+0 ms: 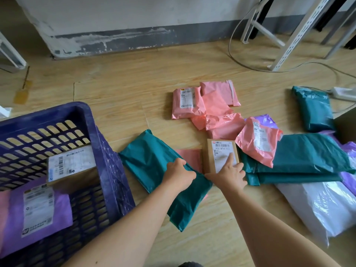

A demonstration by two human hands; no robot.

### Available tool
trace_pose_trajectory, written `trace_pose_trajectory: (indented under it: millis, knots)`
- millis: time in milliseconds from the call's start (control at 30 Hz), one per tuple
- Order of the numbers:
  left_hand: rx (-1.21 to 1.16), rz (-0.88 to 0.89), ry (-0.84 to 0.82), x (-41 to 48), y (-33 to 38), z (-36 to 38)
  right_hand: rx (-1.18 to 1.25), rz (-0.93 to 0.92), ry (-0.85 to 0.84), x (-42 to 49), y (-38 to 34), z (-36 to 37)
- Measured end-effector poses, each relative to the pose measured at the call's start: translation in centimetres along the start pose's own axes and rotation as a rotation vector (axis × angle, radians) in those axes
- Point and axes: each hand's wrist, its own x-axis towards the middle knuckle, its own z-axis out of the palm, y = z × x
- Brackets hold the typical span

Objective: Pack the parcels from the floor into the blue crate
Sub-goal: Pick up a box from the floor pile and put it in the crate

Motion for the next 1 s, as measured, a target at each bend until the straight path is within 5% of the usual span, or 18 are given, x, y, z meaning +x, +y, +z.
trace_pose_trajectory:
  millis: [200,433,1000]
  knots:
    - [0.003,-0.001,0.006,-0.4,0.2,-0.6,0.09,0.006,0.016,-0.5,0.2,-0.4]
    - [-0.021,0.03,0.013,-2.6,1.2,-1.3,0.187,-0.188,0.121,-2.8,0.5,-4.4]
    - [-0.317,0.109,0.173,-14.0,4.9,-12.2,0.27,-0.619,0.042,-16.5,-7.2,-16.6]
